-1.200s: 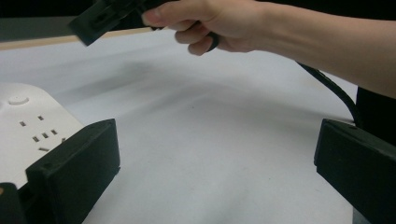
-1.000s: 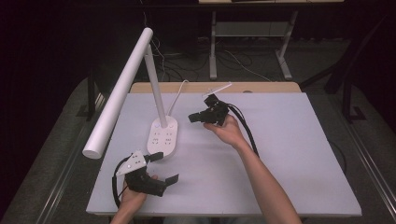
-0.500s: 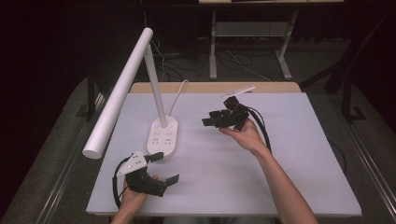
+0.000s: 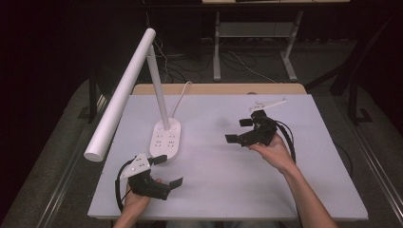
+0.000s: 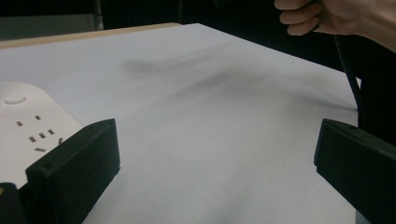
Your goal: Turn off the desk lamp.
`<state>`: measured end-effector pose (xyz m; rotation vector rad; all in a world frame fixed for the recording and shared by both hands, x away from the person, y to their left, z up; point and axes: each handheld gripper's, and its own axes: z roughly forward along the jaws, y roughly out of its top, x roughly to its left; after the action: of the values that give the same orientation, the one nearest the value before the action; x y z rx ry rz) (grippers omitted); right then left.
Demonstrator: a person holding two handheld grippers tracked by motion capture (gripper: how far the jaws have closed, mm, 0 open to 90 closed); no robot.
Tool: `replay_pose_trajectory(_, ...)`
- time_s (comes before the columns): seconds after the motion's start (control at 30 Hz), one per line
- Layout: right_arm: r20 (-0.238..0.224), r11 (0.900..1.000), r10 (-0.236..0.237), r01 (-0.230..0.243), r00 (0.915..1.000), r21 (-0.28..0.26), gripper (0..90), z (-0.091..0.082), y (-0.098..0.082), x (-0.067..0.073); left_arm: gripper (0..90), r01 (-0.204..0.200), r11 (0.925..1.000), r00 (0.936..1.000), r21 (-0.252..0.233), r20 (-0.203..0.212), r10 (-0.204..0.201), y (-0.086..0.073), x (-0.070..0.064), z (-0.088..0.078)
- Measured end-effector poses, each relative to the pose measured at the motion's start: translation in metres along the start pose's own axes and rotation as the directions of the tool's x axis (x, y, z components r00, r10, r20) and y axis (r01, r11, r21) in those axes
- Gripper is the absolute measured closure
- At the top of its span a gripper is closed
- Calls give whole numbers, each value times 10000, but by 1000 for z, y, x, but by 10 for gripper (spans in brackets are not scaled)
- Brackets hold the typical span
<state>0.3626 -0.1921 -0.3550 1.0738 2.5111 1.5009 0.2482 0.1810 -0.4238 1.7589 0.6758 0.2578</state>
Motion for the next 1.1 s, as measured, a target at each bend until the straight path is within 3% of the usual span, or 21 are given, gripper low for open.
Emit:
replay_pose_trajectory(0.1,207,9999,88,-85,9997,-127,6,-17,-14,1,0,-7,10000,10000,9,-4,7,0,0,0)
replay_pose_trajectory(0.4,657,9987,370,-346,9972,-373,6,-44,-52,2,0,-82,9999,10000,60,-6,82,0,-1,1)
replay_pose_trajectory(0.57,753,9982,432,-400,9962,-438,6,-54,-66,2,0,-110,9999,9999,87,-13,110,0,0,1)
replay_pose_trajectory(0.87,1206,9922,957,-849,9881,-916,6,-78,-101,1,0,-79,9999,10000,88,-43,79,0,-1,0)
replay_pose_trajectory(1.1,1372,9853,1318,-1146,9817,-1265,7,-86,-124,3,0,-74,9999,9999,102,-85,74,0,-1,0)
